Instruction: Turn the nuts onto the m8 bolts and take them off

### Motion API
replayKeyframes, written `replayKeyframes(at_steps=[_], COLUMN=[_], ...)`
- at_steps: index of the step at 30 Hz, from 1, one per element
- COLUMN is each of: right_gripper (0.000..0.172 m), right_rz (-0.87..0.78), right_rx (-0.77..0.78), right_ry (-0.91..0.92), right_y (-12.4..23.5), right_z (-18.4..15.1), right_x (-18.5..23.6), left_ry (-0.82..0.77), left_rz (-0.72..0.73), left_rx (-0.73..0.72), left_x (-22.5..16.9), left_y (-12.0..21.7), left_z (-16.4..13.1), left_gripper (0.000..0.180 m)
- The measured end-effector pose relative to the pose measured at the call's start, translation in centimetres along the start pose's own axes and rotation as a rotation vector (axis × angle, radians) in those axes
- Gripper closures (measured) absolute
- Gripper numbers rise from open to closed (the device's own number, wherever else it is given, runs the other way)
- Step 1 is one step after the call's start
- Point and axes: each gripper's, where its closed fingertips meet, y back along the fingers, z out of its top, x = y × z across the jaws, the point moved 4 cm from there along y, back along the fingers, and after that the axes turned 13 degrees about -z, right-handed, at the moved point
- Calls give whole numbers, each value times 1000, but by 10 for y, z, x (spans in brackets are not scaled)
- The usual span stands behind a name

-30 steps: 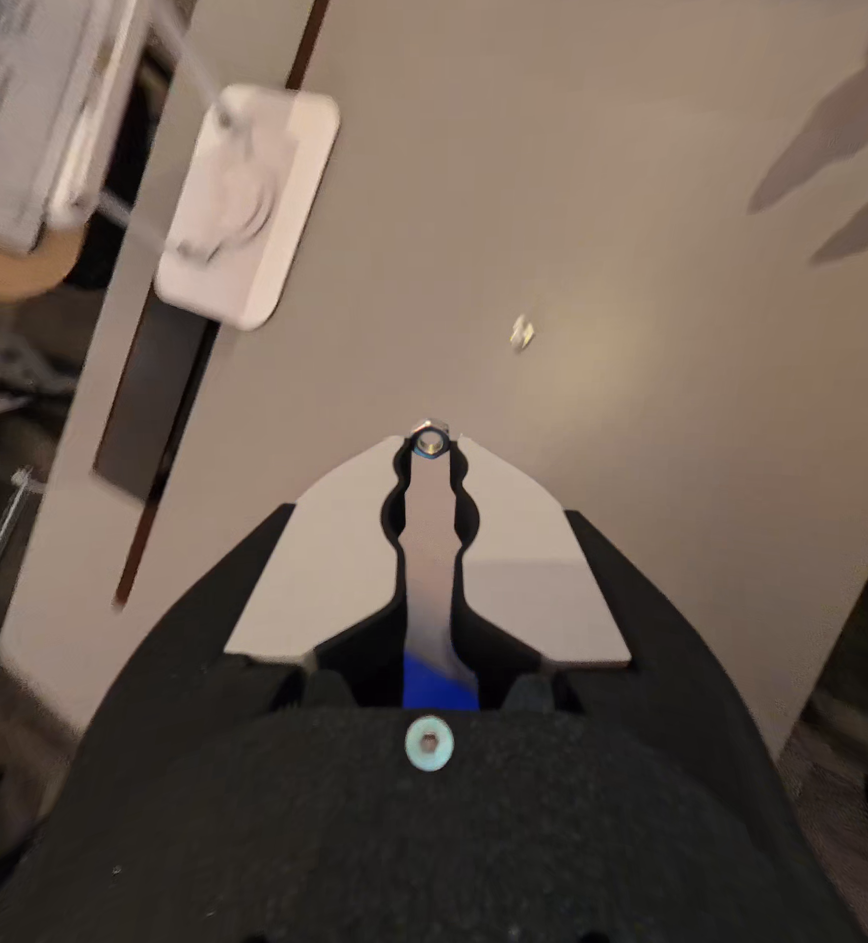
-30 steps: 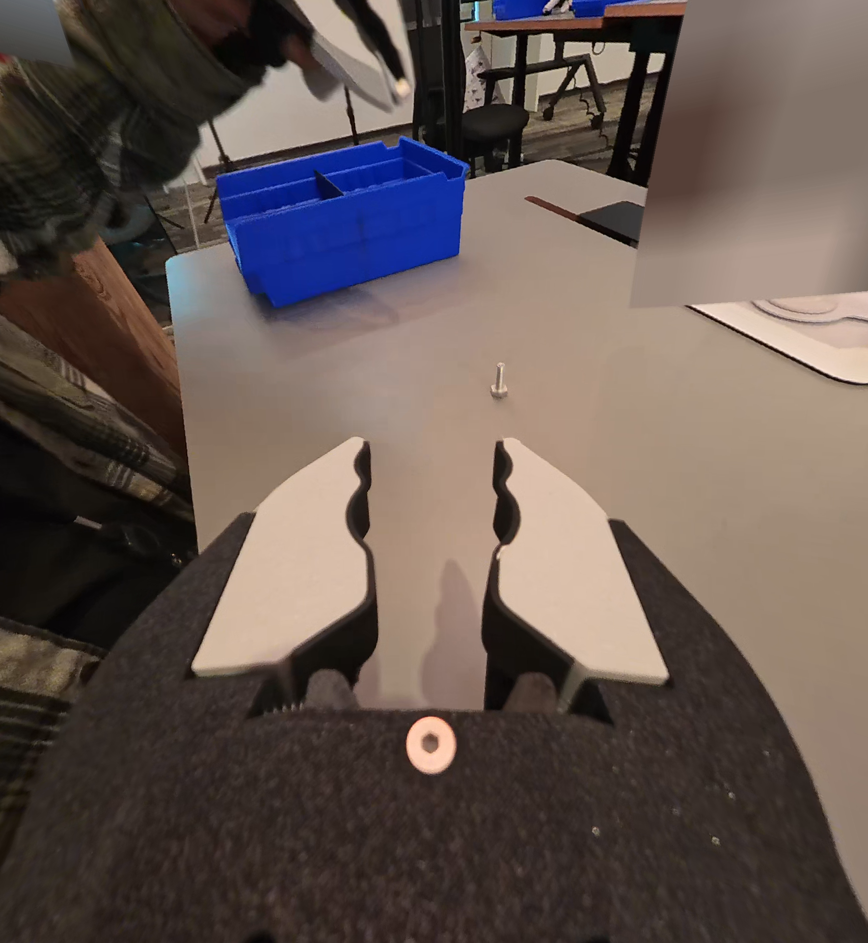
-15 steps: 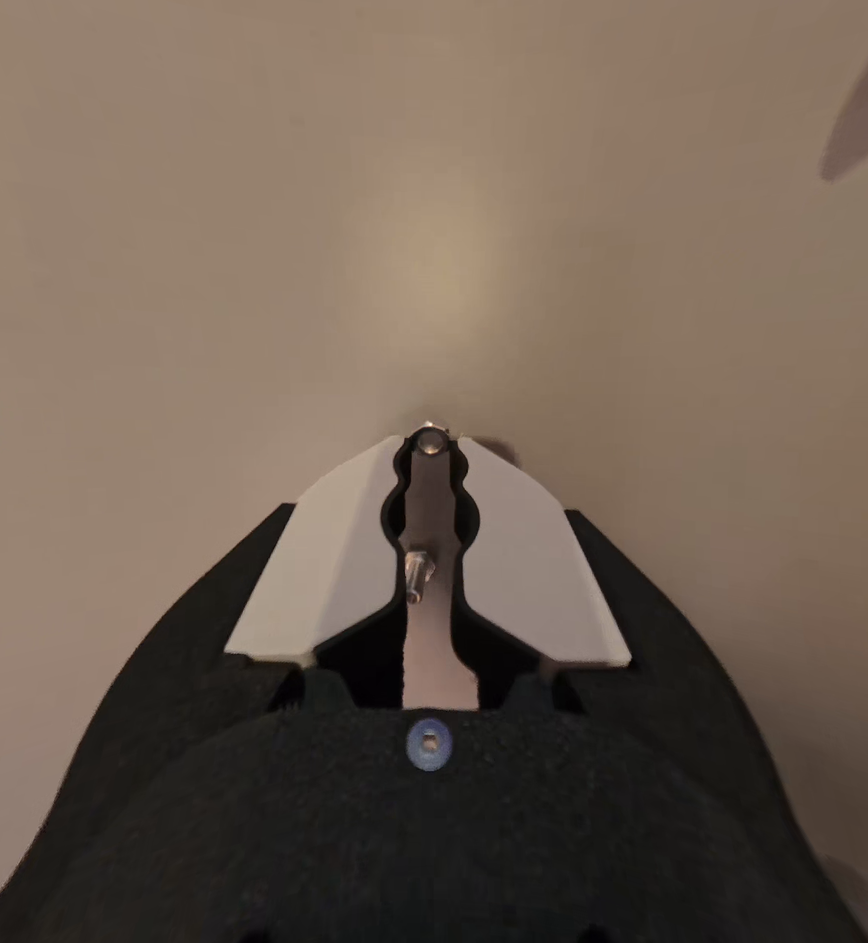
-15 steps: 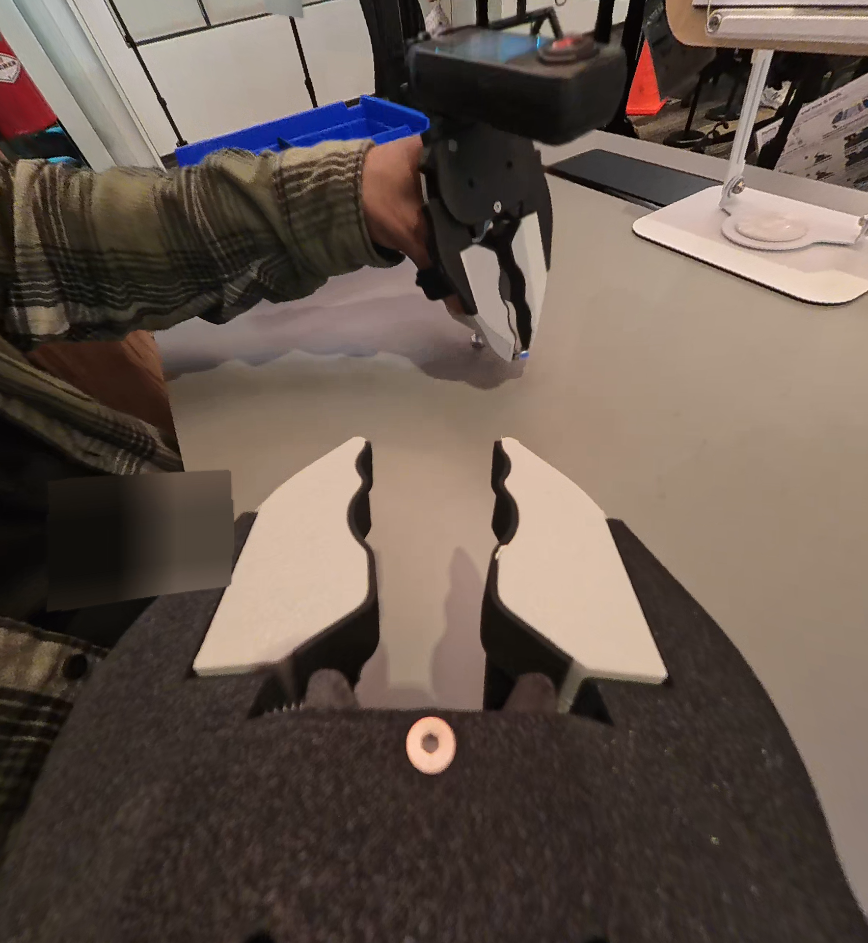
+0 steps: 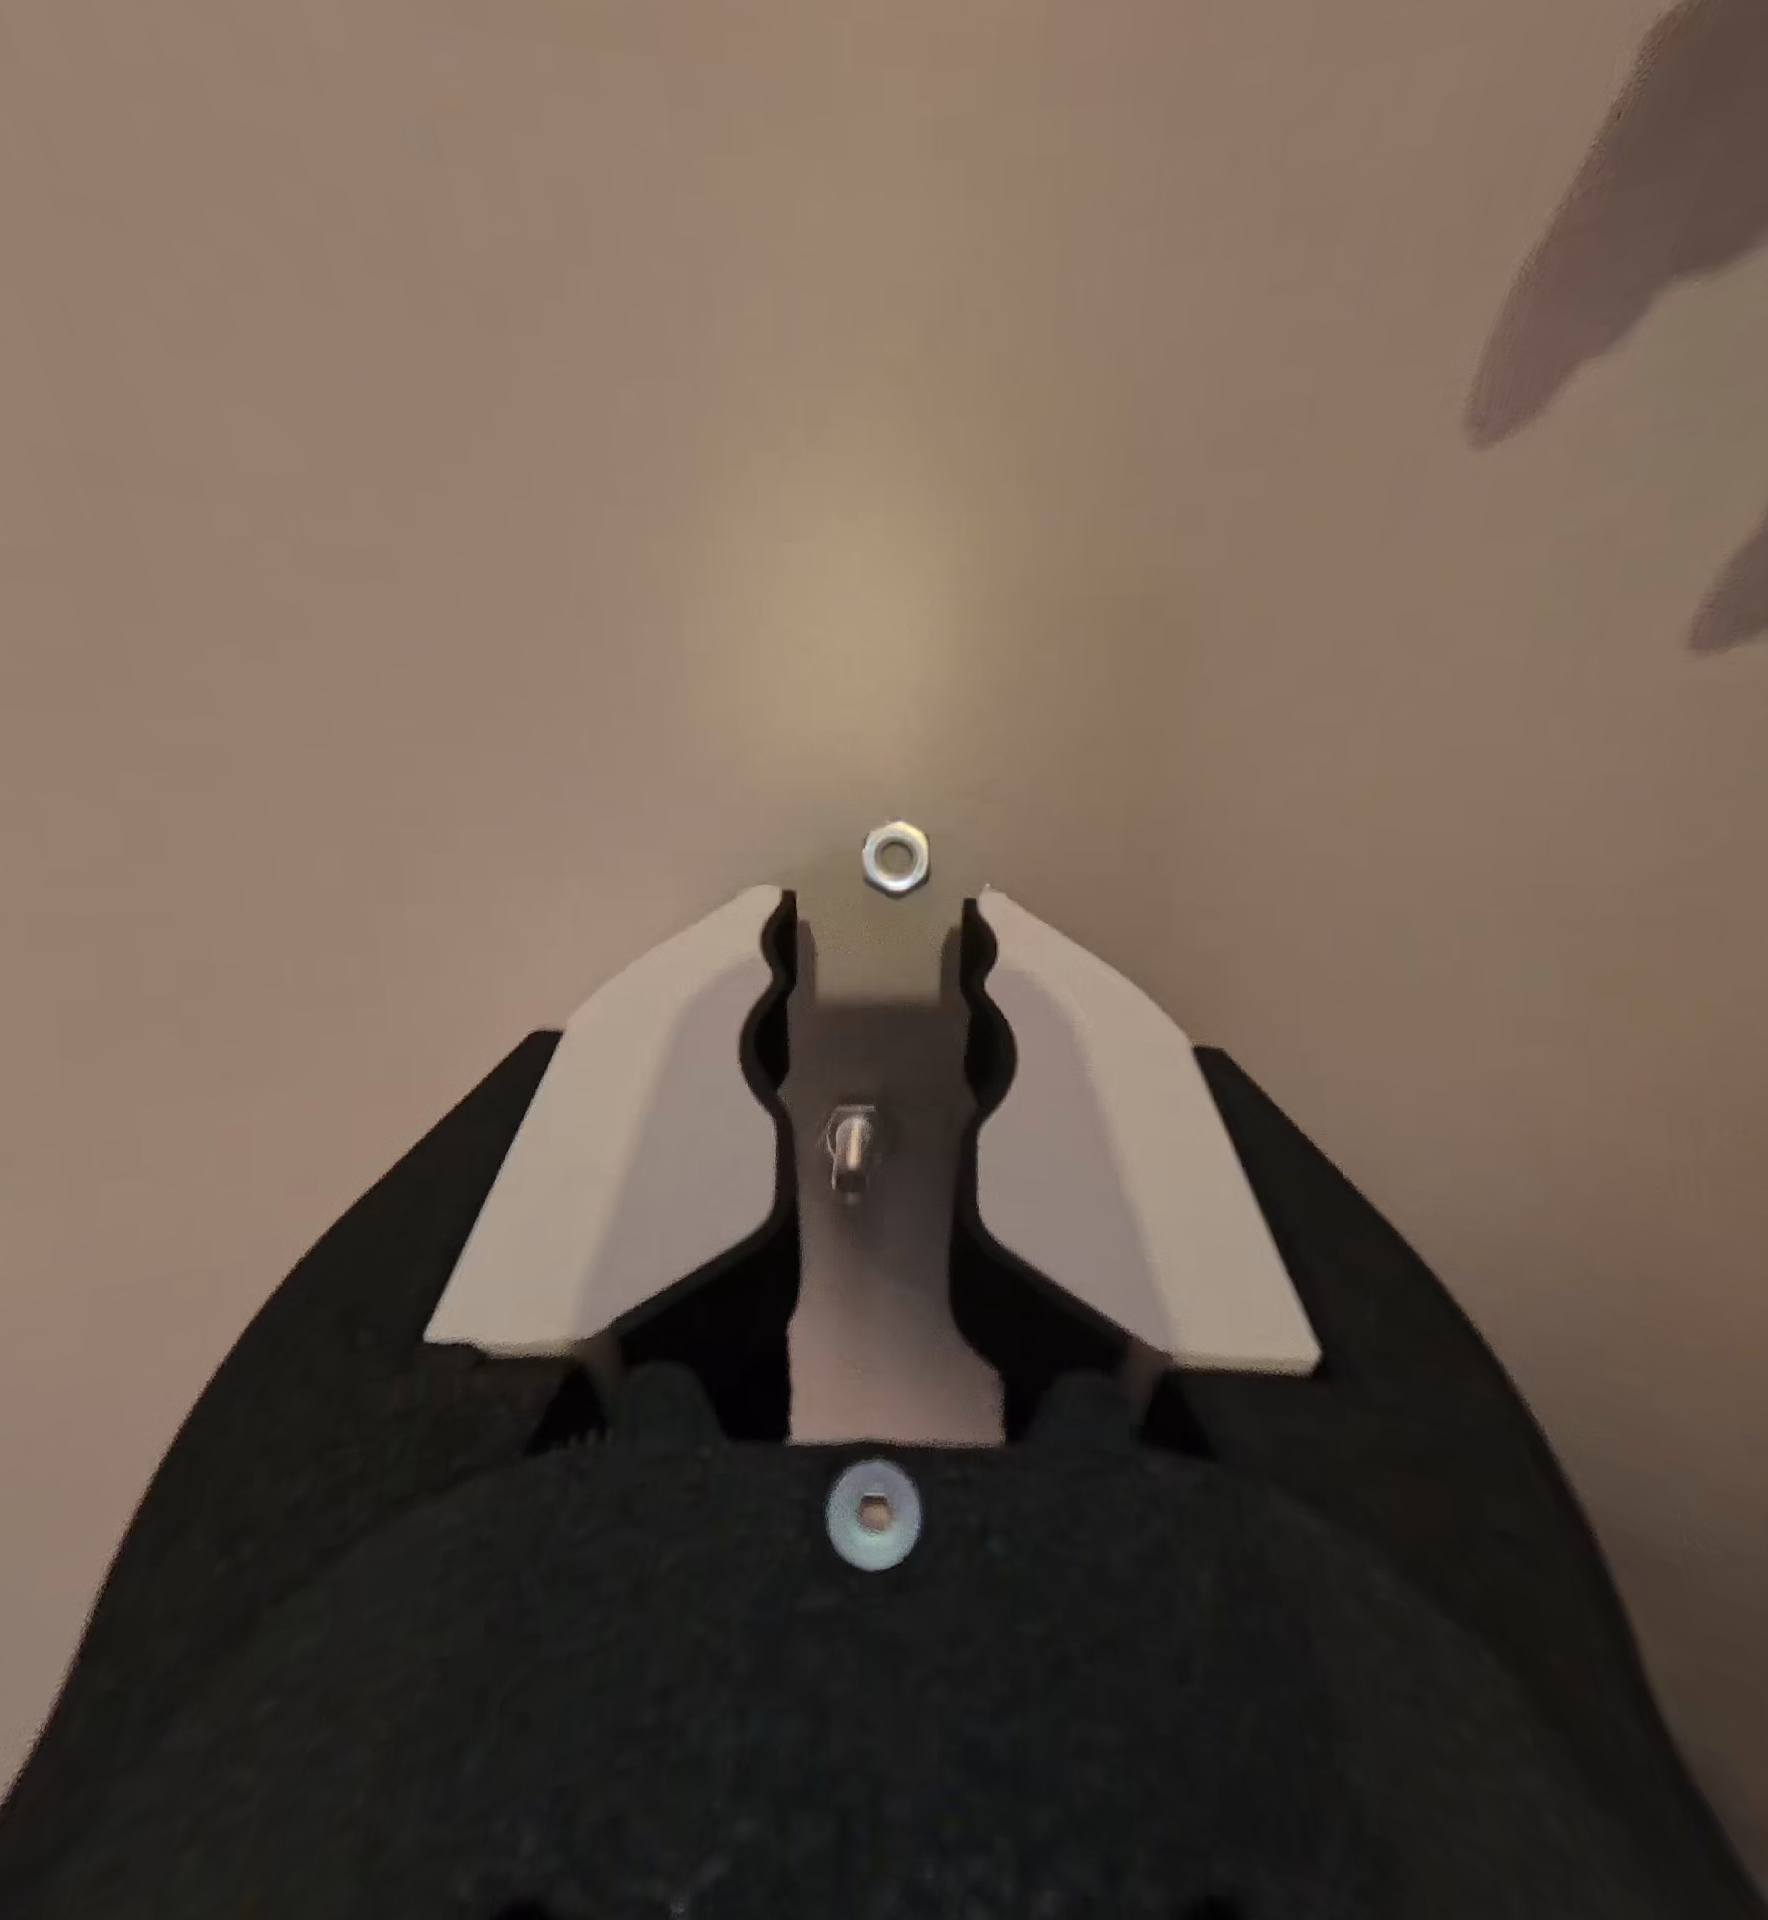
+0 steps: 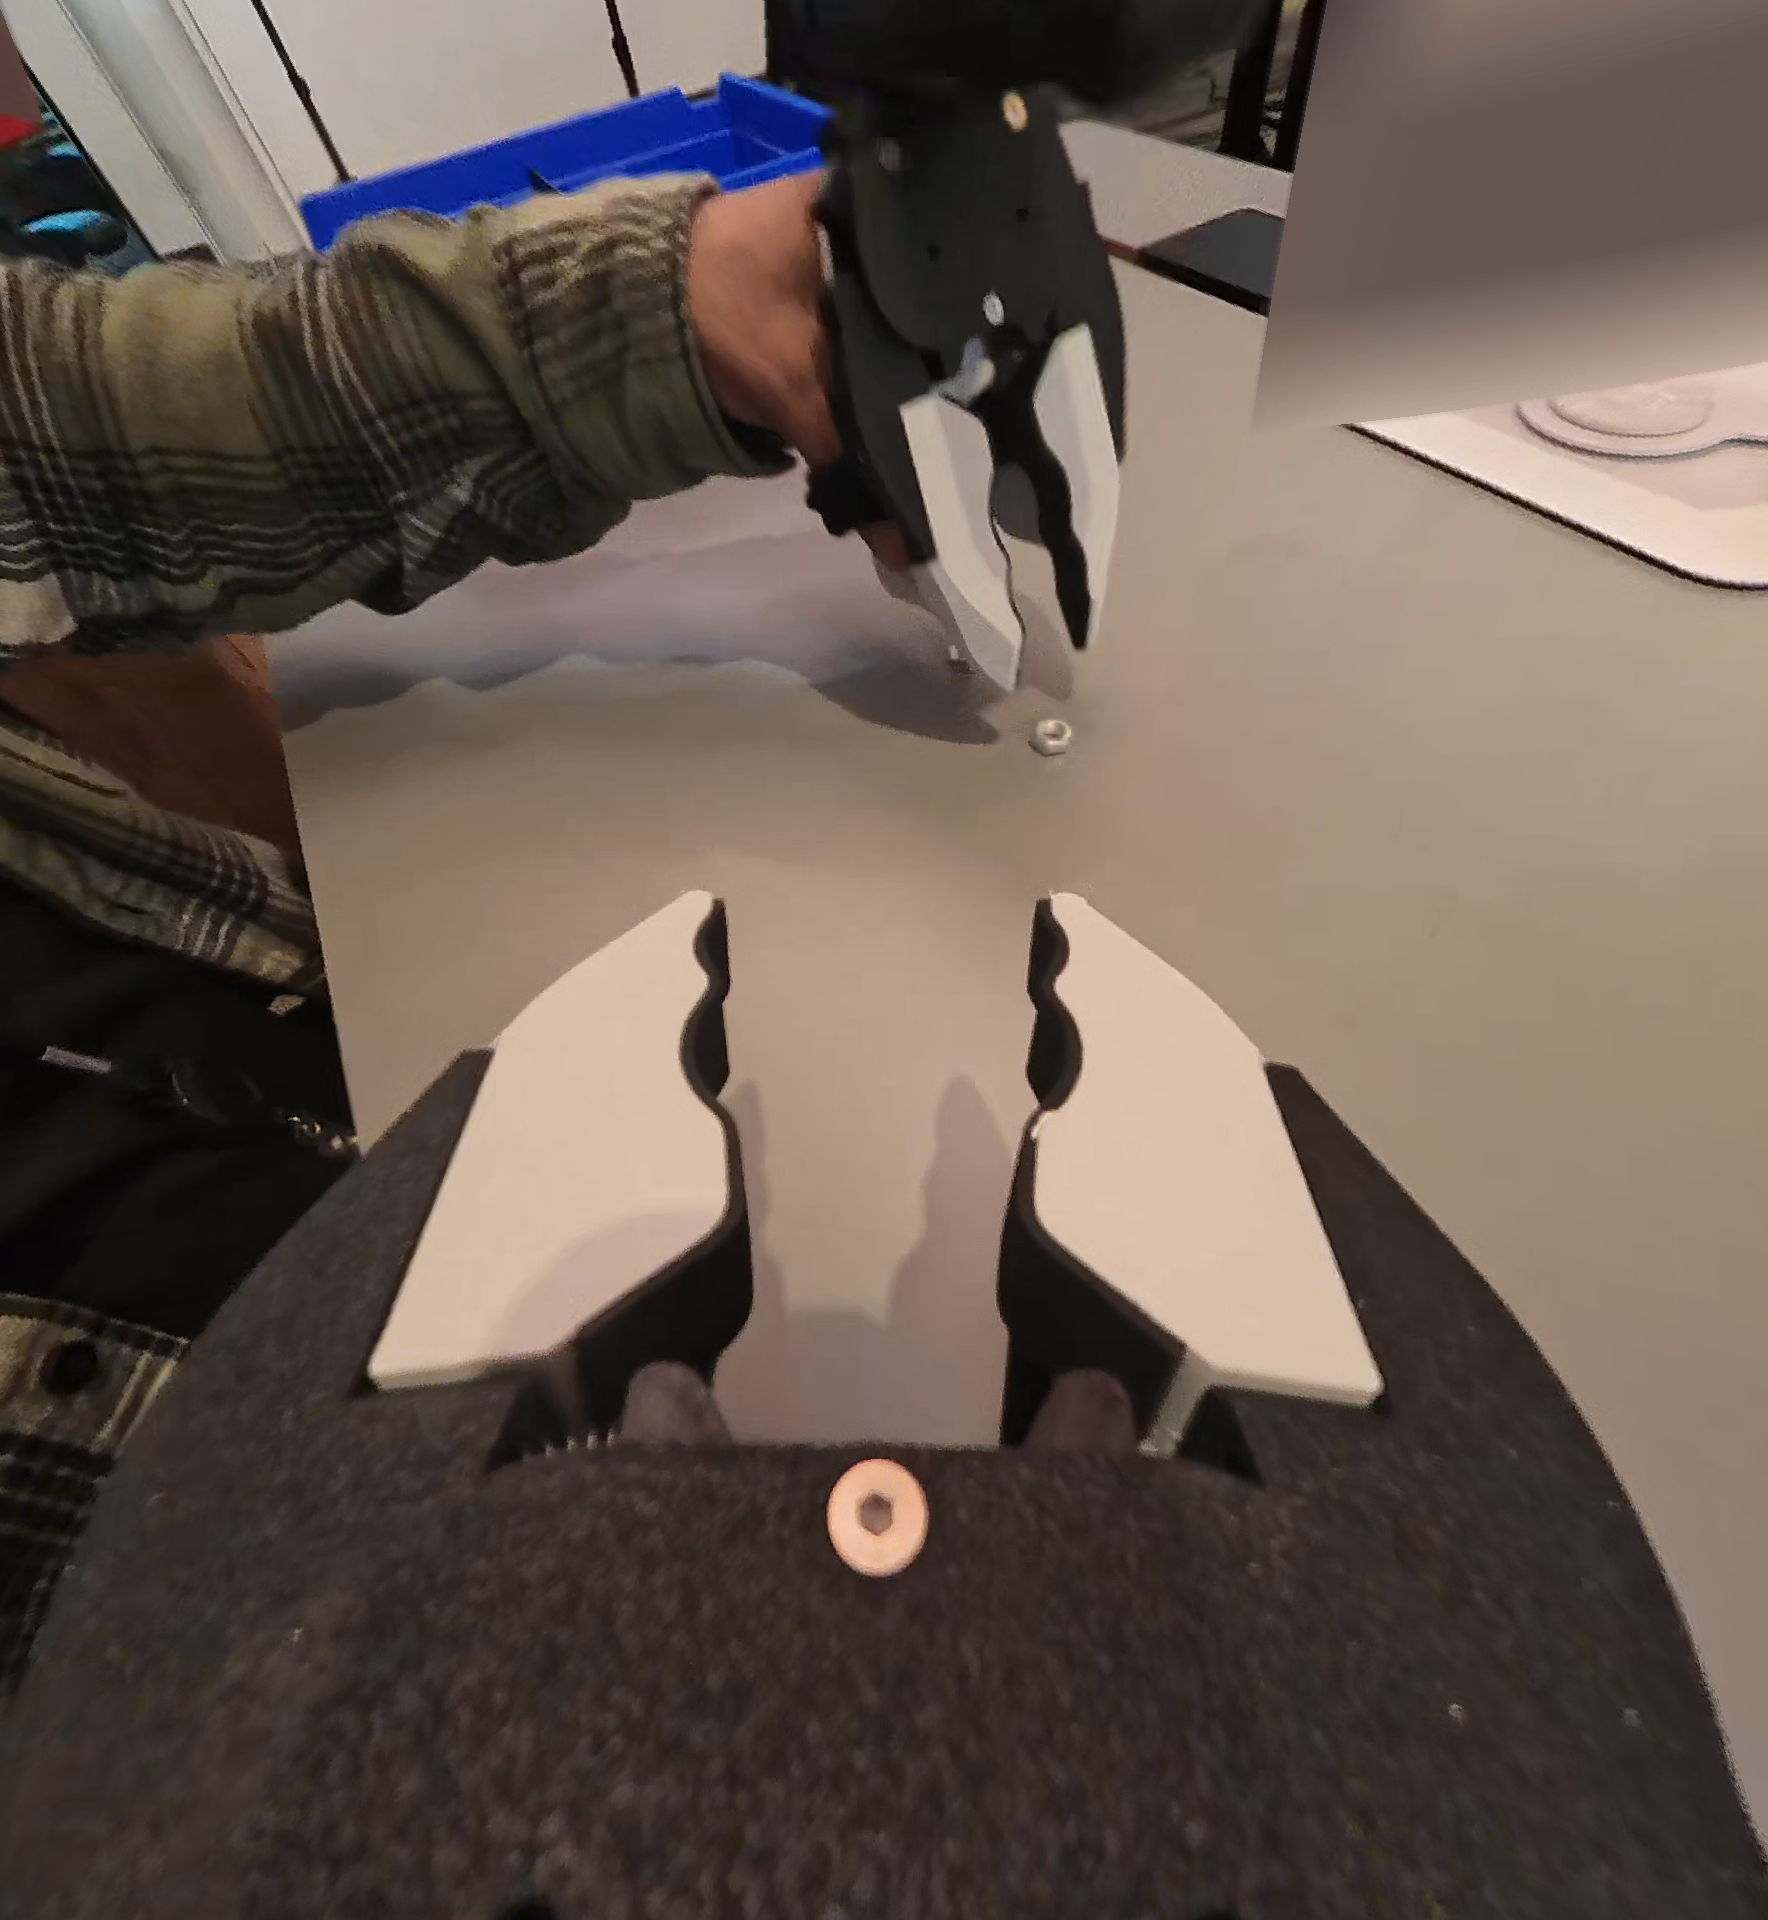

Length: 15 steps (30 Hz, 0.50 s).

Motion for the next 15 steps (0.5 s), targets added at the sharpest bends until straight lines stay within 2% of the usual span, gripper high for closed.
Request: replayKeyframes(at_steps=[6, 9, 15], right_gripper=[120, 125, 132], right_rz=[22, 57, 152], right_rx=[8, 17, 51], right_ry=[29, 57, 194], right_y=[-19, -37, -108], right_z=[5, 13, 39], right_x=[-1, -2, -3], left_ry=[27, 38, 3], left_rz=[44, 57, 94], left_rx=[-326, -470, -651], left_x=[-4, -4, -4], left_y=[54, 68, 76], left_z=[-31, -50, -79], left_gripper=[145, 145, 146])
